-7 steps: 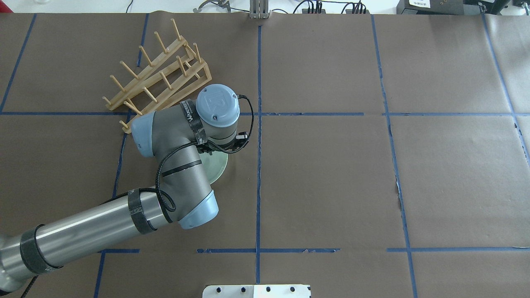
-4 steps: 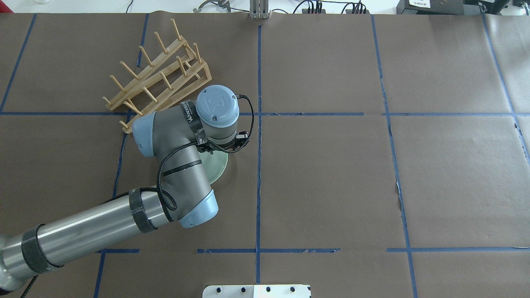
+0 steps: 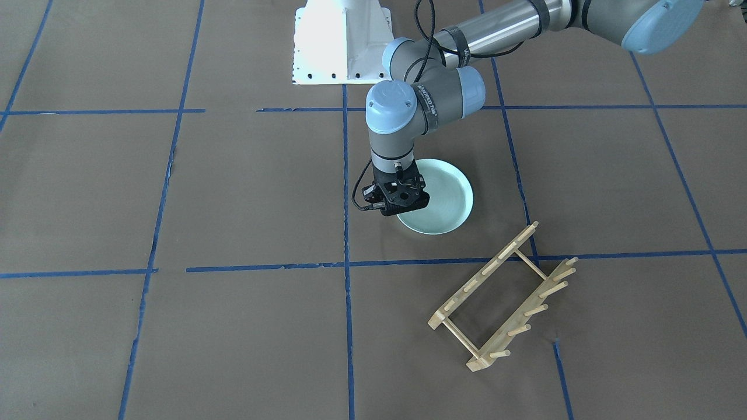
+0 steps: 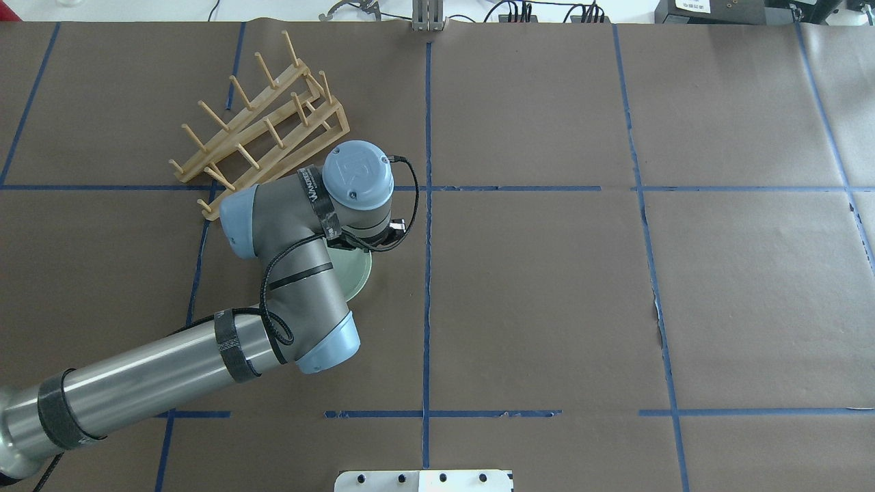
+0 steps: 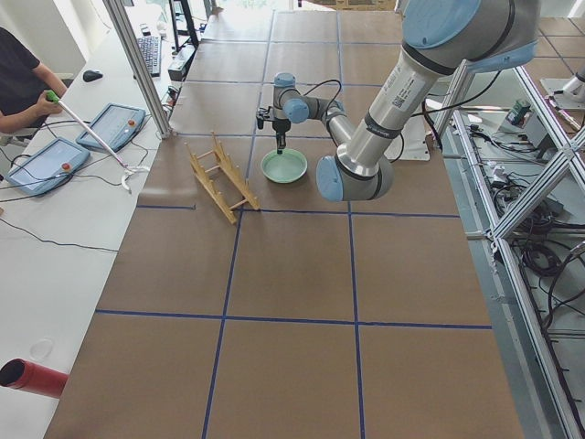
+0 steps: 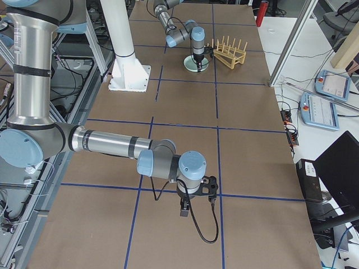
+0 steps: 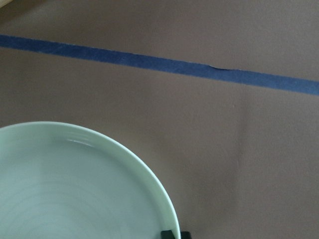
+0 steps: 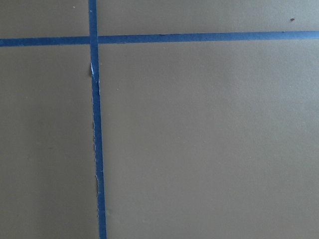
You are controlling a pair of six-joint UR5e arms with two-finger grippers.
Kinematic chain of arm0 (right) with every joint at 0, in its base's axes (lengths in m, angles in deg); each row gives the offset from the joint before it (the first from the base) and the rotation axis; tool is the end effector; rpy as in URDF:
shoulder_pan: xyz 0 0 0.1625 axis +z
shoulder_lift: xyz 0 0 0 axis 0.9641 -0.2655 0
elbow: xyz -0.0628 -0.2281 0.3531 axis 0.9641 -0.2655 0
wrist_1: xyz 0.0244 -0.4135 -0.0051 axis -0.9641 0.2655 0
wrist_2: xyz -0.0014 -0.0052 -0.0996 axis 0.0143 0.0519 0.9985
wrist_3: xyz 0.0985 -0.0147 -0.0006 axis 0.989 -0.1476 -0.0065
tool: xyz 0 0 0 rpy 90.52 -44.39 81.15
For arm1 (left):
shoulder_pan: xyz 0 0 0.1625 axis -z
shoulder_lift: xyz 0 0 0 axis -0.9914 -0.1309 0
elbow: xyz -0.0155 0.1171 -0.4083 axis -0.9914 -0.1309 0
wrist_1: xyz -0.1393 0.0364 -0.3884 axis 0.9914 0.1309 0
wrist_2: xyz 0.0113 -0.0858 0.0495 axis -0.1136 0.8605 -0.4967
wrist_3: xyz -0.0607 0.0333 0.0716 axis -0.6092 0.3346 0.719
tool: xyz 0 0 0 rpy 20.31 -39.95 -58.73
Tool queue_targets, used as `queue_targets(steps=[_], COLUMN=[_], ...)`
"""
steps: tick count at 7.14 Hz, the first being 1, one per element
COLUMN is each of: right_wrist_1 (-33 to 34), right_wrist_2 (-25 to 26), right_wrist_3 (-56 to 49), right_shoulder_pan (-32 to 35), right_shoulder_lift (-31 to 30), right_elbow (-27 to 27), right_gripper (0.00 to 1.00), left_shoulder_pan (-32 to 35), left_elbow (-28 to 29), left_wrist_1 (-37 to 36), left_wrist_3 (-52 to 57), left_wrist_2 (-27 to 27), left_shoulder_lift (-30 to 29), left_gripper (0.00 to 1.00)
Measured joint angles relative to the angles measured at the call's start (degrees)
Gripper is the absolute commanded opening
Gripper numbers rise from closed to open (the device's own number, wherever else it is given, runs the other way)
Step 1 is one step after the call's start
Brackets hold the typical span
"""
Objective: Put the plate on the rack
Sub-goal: 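Close the left gripper on the plate rim and tilt it up, then lift the plate with the left gripper and carry it above the rack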
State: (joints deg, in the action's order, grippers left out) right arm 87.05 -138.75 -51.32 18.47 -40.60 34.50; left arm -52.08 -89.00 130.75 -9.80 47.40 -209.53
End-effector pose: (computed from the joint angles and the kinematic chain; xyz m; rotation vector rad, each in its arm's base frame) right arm 0.0900 -0.4272 0.7058 -0.0596 -0.7343 0.0265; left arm 0.5978 -0.4788 0.2377 0.0405 0.7219 -0.2255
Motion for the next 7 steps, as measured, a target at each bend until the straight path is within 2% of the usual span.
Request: queue_targets(steps=[2, 5, 7], right_wrist_1=[0.0, 0.0, 0.0], right_wrist_2=[0.0, 0.0, 0.0], right_wrist_3=[0.0, 0.0, 0.0], right_shoulder_pan=[0.0, 0.0, 0.0], right_shoulder_lift=[0.0, 0.0, 0.0], right_elbow=[0.0, -0.06, -0.02], right_gripper=[1.0, 1.0, 1.0], left_shoulder_pan=[2.52, 11.16, 18.23], left_elbow=[-4.4, -16.84, -18.8], left_wrist_1=[3.66, 8.94, 21.73], left_wrist_3=[-6.66, -16.91, -24.26], left_wrist_2=[-0.04, -0.21, -0.26], left_shoulder_lift=[0.26, 0.58, 2.88], left_gripper=[0.0, 0.0, 0.0])
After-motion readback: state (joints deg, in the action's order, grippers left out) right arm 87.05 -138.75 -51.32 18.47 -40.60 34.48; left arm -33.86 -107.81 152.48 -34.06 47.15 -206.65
